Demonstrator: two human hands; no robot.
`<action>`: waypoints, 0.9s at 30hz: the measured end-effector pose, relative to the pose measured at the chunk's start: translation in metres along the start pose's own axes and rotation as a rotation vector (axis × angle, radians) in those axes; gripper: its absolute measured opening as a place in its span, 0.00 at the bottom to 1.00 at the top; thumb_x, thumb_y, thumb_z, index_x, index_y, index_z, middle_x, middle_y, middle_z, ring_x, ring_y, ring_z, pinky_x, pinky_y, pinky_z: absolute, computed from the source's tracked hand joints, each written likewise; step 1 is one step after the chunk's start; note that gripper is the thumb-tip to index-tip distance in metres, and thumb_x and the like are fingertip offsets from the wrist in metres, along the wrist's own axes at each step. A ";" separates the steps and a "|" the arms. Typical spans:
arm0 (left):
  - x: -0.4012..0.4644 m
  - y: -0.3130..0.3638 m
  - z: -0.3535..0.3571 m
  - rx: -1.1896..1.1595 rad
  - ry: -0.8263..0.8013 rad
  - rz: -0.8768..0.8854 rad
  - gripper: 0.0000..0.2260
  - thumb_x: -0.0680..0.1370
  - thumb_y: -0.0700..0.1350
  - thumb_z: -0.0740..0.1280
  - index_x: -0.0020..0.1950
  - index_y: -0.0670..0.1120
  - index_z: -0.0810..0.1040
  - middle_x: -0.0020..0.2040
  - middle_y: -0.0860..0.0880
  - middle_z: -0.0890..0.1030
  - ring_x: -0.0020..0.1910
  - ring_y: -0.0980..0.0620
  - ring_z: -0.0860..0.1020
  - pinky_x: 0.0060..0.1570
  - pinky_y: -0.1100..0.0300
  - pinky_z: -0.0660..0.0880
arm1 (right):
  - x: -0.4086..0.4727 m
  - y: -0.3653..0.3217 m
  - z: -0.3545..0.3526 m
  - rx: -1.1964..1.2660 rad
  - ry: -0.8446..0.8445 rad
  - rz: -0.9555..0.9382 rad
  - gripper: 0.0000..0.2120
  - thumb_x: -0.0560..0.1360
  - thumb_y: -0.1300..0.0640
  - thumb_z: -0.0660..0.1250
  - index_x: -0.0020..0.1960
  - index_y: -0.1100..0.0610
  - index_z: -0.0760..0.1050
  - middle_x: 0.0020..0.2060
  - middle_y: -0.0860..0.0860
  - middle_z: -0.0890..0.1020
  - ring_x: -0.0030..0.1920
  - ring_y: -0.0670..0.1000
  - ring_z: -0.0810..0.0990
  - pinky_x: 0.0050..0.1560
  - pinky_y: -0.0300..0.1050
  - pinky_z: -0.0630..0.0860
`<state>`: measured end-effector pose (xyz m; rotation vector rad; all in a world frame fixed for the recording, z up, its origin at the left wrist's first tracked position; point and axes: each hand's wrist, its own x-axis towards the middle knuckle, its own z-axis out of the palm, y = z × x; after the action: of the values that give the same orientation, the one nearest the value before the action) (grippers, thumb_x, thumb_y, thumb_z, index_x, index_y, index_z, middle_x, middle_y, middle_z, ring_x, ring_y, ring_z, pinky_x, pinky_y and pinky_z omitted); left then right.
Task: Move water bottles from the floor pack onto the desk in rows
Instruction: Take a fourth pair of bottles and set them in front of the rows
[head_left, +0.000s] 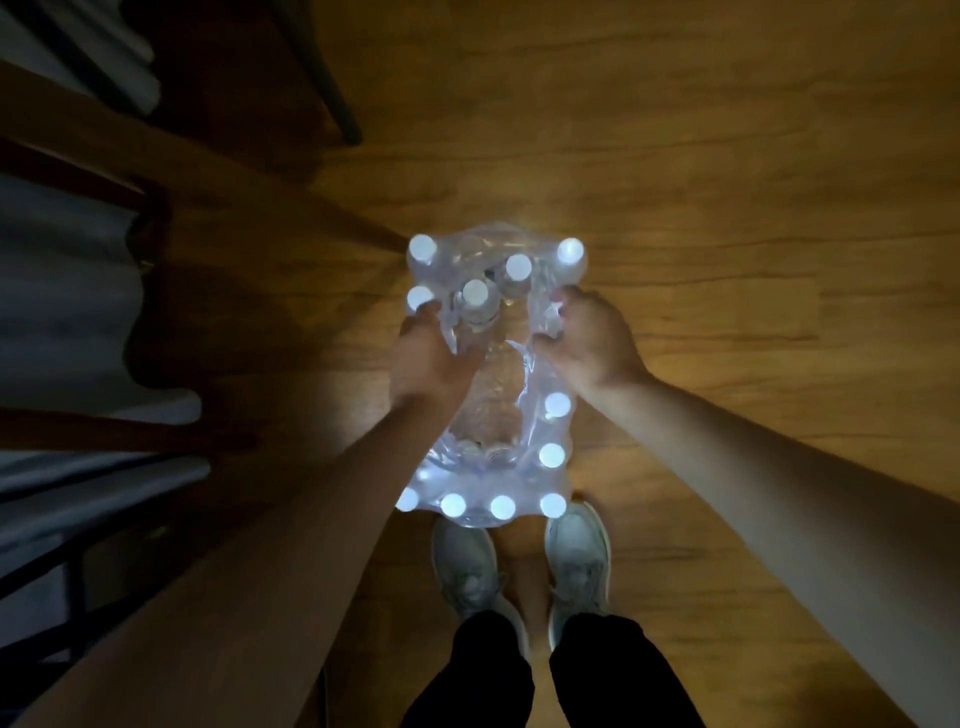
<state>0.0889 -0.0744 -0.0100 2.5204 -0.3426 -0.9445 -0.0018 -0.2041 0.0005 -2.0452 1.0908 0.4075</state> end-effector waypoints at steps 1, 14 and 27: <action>0.012 0.000 0.007 0.013 0.024 0.036 0.28 0.70 0.54 0.72 0.67 0.44 0.73 0.58 0.42 0.81 0.57 0.42 0.79 0.56 0.50 0.77 | 0.013 -0.001 0.005 -0.039 0.010 -0.023 0.20 0.72 0.56 0.68 0.62 0.60 0.73 0.57 0.60 0.78 0.57 0.61 0.78 0.52 0.46 0.74; 0.082 -0.007 0.058 0.400 0.124 0.334 0.16 0.76 0.42 0.70 0.62 0.43 0.74 0.61 0.40 0.74 0.57 0.39 0.78 0.55 0.48 0.74 | 0.089 -0.002 0.055 -0.312 0.249 -0.205 0.18 0.76 0.65 0.62 0.66 0.57 0.69 0.60 0.61 0.70 0.55 0.63 0.77 0.45 0.50 0.72; 0.046 -0.026 0.046 0.221 0.102 0.320 0.08 0.68 0.40 0.72 0.46 0.43 0.78 0.49 0.44 0.79 0.44 0.46 0.77 0.40 0.61 0.65 | 0.066 -0.005 0.055 -0.287 0.172 -0.220 0.18 0.72 0.59 0.69 0.60 0.61 0.74 0.58 0.59 0.75 0.56 0.61 0.79 0.45 0.45 0.69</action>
<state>0.0940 -0.0822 -0.0796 2.5880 -0.8299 -0.6822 0.0448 -0.1983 -0.0716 -2.4638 0.9338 0.2937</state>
